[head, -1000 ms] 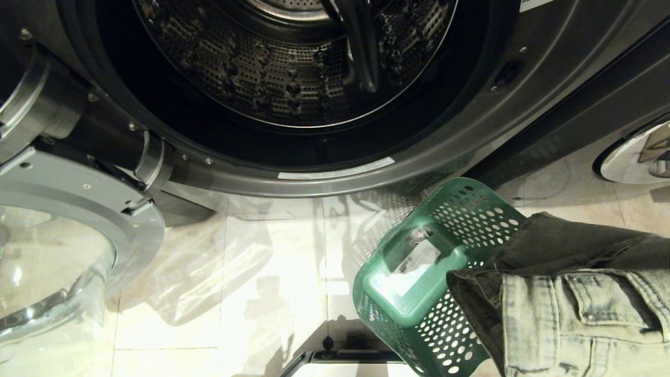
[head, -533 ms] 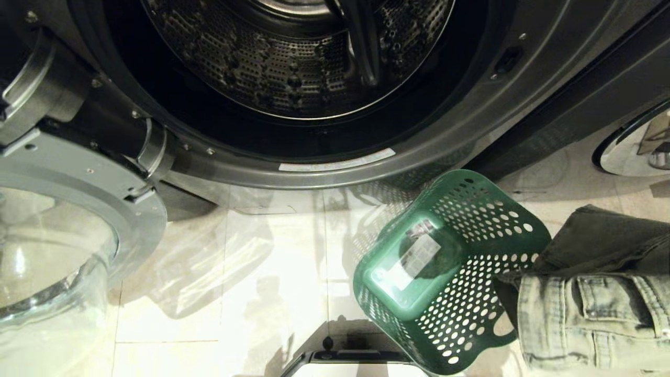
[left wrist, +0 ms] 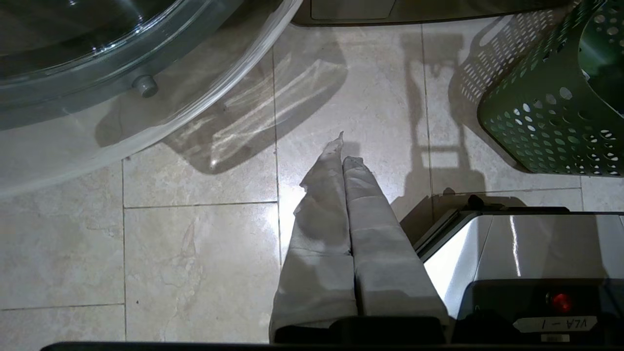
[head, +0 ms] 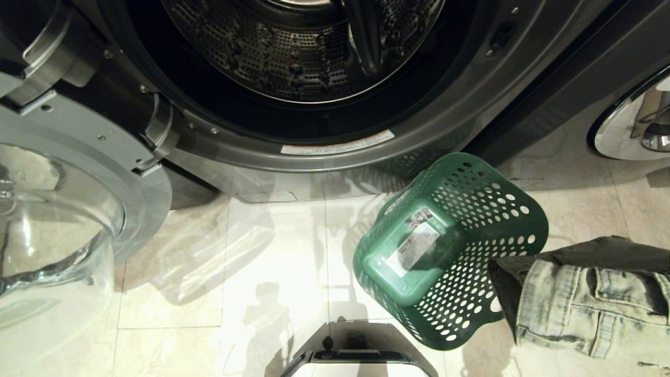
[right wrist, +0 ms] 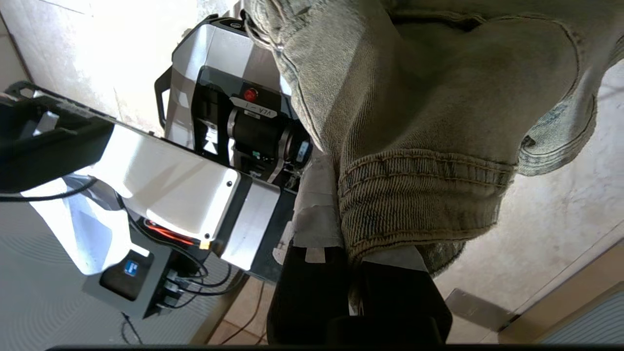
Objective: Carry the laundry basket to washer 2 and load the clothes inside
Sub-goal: Place the clothes into the washing machine
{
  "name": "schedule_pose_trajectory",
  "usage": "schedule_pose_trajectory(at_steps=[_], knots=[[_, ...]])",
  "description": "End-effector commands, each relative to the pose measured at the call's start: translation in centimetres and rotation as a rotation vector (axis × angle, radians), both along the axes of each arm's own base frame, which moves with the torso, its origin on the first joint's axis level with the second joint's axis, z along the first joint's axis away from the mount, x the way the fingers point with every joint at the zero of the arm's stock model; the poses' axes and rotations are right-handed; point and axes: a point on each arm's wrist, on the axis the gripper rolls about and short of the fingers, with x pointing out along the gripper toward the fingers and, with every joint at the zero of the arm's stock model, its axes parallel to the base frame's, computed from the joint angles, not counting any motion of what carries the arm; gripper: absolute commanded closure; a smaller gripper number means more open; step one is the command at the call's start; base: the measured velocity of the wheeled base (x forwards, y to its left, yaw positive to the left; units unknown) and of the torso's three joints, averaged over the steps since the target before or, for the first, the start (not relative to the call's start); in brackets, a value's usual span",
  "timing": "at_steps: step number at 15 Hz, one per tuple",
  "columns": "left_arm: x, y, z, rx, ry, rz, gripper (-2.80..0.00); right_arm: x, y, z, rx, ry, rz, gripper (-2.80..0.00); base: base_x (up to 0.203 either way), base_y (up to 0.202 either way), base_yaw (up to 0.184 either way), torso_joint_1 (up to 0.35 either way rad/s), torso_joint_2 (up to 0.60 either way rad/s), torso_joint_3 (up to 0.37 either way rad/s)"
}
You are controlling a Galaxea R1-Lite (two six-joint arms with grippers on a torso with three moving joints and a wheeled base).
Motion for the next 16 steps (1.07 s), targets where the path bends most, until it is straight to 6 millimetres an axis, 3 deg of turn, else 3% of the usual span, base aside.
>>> schedule_pose_trajectory(at_steps=[1,9,16], knots=[[0.0,0.0,0.0,0.001,0.002,-0.001,0.00,-0.5,-0.3,-0.1,-0.003,-0.006,0.004,0.00,0.000,0.000,0.000,0.000,0.00,0.000],[0.0,0.0,0.0,0.001,0.002,0.001,0.00,-1.3,-0.7,-0.9,-0.055,-0.028,0.054,0.00,0.000,0.000,0.000,0.000,0.00,0.000],[0.0,0.0,0.0,0.001,0.002,0.001,0.00,-0.8,-0.4,-1.8,-0.072,0.004,0.052,0.00,0.000,0.000,0.000,0.000,0.00,0.000]])
